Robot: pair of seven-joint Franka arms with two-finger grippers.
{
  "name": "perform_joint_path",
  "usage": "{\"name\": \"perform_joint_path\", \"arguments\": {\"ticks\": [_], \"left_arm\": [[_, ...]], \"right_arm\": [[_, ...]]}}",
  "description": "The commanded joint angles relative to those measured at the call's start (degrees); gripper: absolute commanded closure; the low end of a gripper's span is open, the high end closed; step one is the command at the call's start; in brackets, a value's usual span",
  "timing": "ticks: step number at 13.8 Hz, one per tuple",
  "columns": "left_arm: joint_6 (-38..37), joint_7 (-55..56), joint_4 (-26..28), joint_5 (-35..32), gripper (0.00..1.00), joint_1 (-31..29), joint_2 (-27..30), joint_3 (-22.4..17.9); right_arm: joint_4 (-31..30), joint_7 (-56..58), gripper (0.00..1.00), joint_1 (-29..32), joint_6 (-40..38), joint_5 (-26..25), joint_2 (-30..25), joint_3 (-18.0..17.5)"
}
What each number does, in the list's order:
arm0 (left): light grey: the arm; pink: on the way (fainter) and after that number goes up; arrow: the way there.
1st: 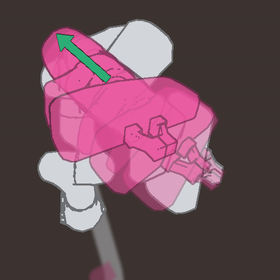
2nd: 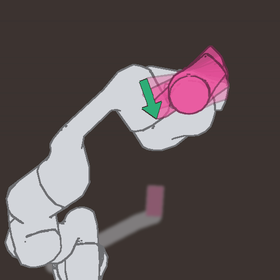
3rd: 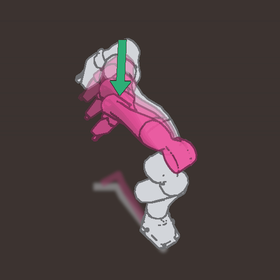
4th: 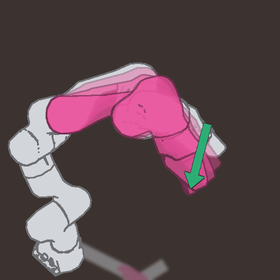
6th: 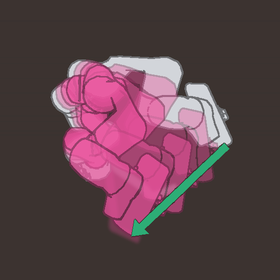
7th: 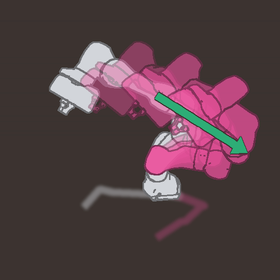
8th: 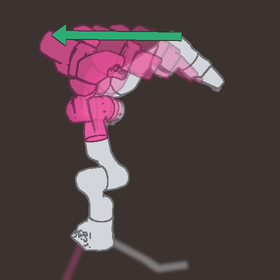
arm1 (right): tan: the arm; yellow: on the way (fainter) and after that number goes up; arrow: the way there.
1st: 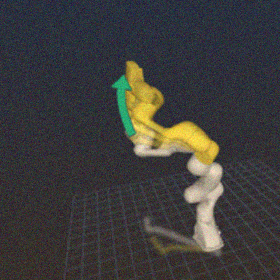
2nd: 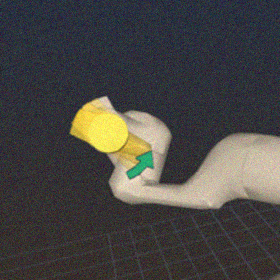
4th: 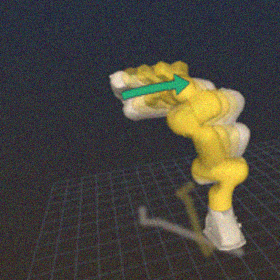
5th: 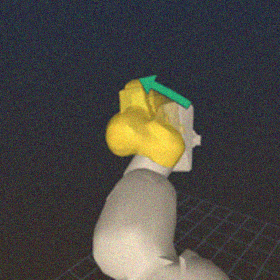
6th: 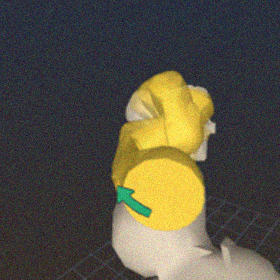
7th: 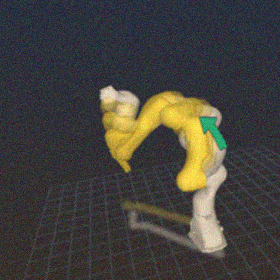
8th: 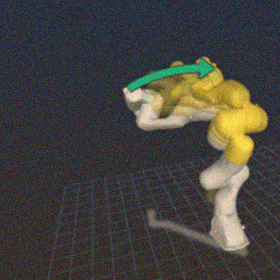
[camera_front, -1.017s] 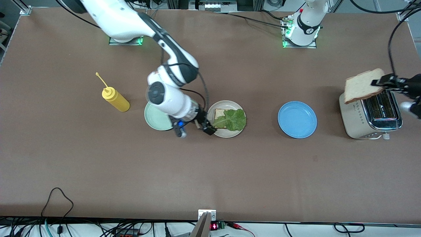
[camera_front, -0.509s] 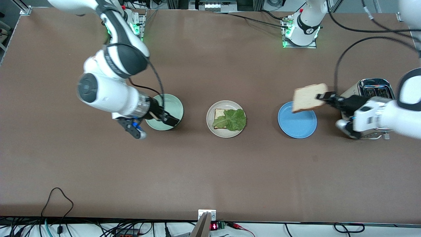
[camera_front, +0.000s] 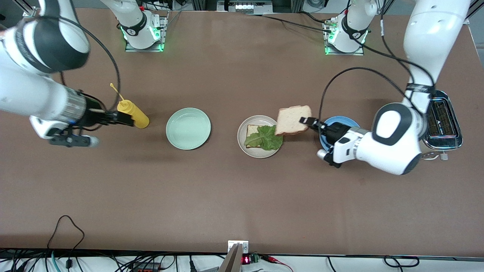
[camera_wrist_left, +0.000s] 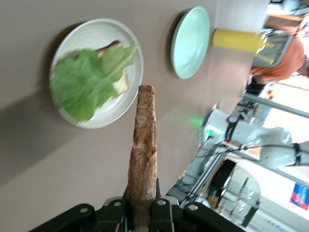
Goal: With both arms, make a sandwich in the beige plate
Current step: 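Carry the bread slice to the plate while the right gripper returns to rest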
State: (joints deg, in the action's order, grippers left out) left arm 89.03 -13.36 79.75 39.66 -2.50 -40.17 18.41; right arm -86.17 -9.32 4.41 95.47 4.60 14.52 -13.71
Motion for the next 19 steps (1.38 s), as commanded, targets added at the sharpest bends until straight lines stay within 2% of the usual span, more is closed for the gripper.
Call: {"name": "perform_joint_path", "arguments": {"ticks": [1,3,6,10,14,19], "left_arm": [[4.0,0.4,-0.7,3.2,1.0,1.7,-3.1,-0.3],[7.3,0.4,-0.7,6.2,1.0,2.1,-6.1,-0.3],[8.8,0.4,-0.8,10.6,1.0,2.8,-8.2,-0.3],[10.4,-0.7,-0.8,11.3,1.0,3.5,-11.0,-0.3],[13.4,-0.7,-0.9,11.1,0.99,5.2,-13.1,-0.3],[13.7,-1.5,-1.0,10.6,0.98,4.8,-13.4,-0.5]], "right_arm": [[-2.2,11.4,0.0,4.5,-0.4,-4.1,-4.2,0.0],[-2.1,16.3,0.0,4.6,-0.3,-7.7,-6.0,3.2],[-2.5,16.5,0.0,4.6,-0.5,-12.5,-8.8,3.3],[-2.6,15.3,0.0,4.0,-4.1,-11.8,-9.1,3.2],[-2.3,15.2,0.0,4.7,-3.4,-7.7,-8.3,3.3],[-2.8,15.0,0.0,2.9,-3.9,-7.6,-8.5,5.2]]}}
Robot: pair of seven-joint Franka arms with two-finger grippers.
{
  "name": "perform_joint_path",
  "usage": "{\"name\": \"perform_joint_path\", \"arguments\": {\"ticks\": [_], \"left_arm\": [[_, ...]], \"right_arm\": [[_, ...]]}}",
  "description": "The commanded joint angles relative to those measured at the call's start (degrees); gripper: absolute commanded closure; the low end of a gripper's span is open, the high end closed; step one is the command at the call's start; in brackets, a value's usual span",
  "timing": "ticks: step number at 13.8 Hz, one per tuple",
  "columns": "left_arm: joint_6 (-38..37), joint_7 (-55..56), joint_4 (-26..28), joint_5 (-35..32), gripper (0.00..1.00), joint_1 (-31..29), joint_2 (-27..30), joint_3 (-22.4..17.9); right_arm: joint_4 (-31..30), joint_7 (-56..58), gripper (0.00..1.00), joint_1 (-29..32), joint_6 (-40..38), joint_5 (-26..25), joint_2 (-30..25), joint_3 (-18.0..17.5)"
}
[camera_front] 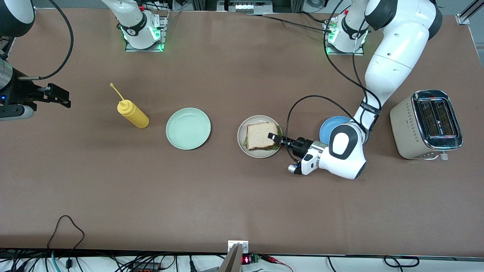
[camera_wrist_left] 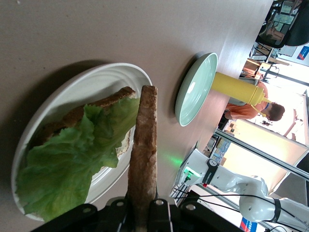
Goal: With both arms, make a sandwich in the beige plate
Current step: 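Lay the bread slice on the lettuce and open the left gripper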
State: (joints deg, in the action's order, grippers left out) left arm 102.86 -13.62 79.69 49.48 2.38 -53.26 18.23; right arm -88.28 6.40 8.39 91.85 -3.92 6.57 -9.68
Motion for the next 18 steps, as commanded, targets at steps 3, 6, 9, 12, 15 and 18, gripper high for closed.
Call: {"name": "perform_joint_path", "arguments": {"ticks": [3,6,9,12,15,18], "left_arm": [[-0.2,-1.8,-0.9,0.8,0.91,-0.5,-0.9,-0.5],[-0.2,-5.7,-1.0,1.0,0.84,-0.6,-2.6,-0.7],[0.1,-5.8,-1.1,0.5,0.5,-0.4,-3.4,-1.4],[0.3,-5.9,-1.3,-0.5,0.0,-0.6,-3.2,-2.2],[0.3,-5.9,-1.5,-5.7,0.0,-2.5,-2.4,-2.3],[0.3,-5.9,-1.6,-9.4,0.0,-4.1,-1.7,-2.3]], "right_arm": [[-1.2,-0.7,0.0,-2.5,-0.4,0.9,-1.0,1.6],[-2.6,-0.7,0.0,-5.3,-0.4,0.9,-2.1,4.2],[-2.9,-0.7,0.0,-5.0,-1.0,0.9,-2.4,4.3],[-2.9,-0.7,0.0,-5.2,-1.6,0.9,-2.4,4.1],[-2.7,-0.6,0.0,-5.3,-1.4,0.8,-2.4,4.0],[-2.7,-0.6,0.0,-5.3,-1.4,0.9,-2.4,4.0]]}}
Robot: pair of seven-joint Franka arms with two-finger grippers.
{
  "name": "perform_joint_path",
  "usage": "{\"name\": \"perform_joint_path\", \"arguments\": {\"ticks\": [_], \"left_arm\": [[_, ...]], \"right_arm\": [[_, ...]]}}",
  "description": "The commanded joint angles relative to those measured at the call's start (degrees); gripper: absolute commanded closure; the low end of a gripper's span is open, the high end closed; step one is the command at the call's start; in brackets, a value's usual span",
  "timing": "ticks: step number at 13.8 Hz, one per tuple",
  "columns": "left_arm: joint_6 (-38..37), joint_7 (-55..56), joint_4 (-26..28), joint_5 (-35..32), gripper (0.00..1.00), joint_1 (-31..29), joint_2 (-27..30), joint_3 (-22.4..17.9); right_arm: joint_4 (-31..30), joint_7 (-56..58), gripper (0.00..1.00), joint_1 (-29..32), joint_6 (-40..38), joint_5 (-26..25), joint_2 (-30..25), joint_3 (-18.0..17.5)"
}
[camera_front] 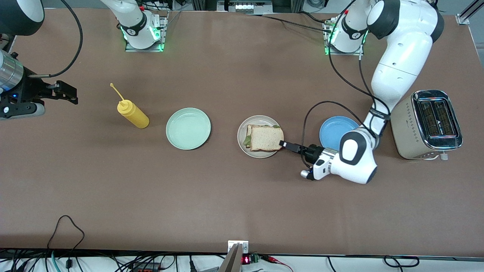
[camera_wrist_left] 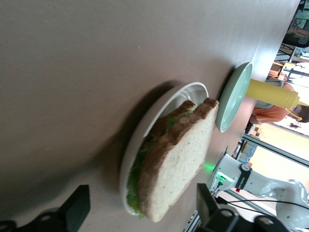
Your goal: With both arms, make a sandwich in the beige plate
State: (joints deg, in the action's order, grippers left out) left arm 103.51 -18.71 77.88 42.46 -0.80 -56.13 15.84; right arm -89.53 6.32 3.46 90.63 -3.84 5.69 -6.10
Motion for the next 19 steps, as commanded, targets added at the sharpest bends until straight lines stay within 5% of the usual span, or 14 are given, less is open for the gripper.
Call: {"name": "perform_joint_path", "arguments": {"ticks": [1,10,19], "left_arm": [[-0.3,-0.8,0.2,-3.2,0.0,-1.0,1.7,0.1],[-5.9,0.2,0.8,-9.9,0.0,-6.6,10.9,-0.1],[-8.5,3.7,1.0,-33.0,0.0,-7.5,20.0,-0.2]], "right_arm": [[-1.4,-0.5,0.0,-0.4,-0.2,0.9,-1.6,0.4],[-1.4,-0.5,0.0,-0.4,0.2,0.9,-1.6,0.3],[-1.4,-0.5,0.0,-0.3,0.3,0.9,-1.6,0.4]]}}
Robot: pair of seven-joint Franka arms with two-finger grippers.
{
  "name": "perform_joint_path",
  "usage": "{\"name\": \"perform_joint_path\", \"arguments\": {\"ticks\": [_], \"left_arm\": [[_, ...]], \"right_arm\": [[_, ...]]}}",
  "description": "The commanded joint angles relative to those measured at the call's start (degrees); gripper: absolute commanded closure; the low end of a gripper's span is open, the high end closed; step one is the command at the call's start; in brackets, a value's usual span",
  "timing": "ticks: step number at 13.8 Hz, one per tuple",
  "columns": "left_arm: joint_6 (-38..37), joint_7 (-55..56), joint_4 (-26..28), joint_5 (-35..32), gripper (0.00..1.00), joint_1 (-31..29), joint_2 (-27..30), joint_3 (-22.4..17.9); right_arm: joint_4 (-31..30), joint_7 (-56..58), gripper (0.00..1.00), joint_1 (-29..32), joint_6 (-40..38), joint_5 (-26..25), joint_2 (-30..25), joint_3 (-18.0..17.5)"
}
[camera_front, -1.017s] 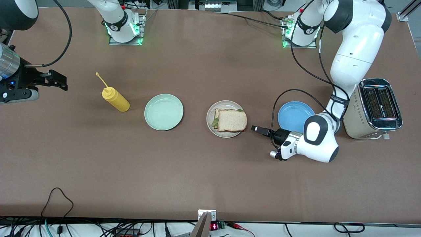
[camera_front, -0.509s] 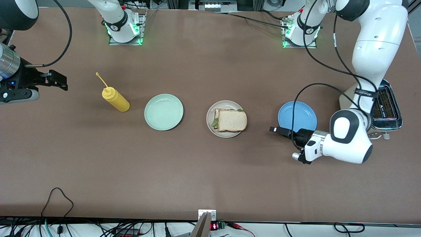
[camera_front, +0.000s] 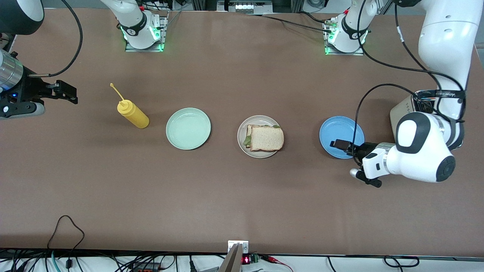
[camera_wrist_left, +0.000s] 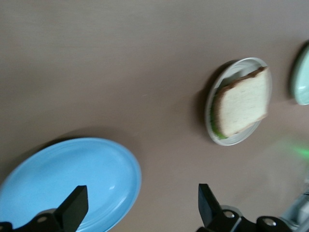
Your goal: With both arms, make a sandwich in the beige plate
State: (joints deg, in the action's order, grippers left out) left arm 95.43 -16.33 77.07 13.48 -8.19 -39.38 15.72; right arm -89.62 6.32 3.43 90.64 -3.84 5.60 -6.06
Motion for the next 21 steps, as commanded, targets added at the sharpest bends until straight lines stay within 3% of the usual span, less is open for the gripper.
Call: {"name": "perform_joint_path", "arguments": {"ticks": [1,5,6,8,9,14,21], "left_arm": [[-0.3,2.9,1.8,-7.0,0.0,0.2,4.5,-0.1],[-0.4,5.9,1.8,-10.3,0.0,0.6,10.2,-1.4],[-0.3,6.0,1.8,-10.2,0.0,2.3,12.3,-4.1],[0.4,5.5,1.5,-9.7,0.0,9.3,16.2,-14.0],[0.7,6.0,1.6,-10.1,0.0,10.1,18.0,-14.9],[-0.9,13.1,5.9,-10.8,0.0,7.7,30.0,-15.7],[-2.8,17.5,15.1,-11.3,0.0,5.6,36.4,-15.4]], "right_arm": [[-1.3,-0.5,0.0,-0.3,0.3,0.8,-1.5,0.3],[-1.3,-0.6,0.0,-0.3,0.2,0.9,-1.5,0.3],[-1.4,-0.5,0.0,-0.3,0.3,0.9,-1.5,0.3],[-1.4,-0.5,0.0,-0.3,0.4,0.9,-1.4,0.3],[-1.4,-0.5,0.0,-0.2,0.1,0.9,-1.5,0.3],[-1.5,-0.5,0.0,0.1,0.4,0.9,-1.4,0.4],[-1.5,-0.5,0.0,-0.1,0.9,1.0,-1.2,0.4]]}}
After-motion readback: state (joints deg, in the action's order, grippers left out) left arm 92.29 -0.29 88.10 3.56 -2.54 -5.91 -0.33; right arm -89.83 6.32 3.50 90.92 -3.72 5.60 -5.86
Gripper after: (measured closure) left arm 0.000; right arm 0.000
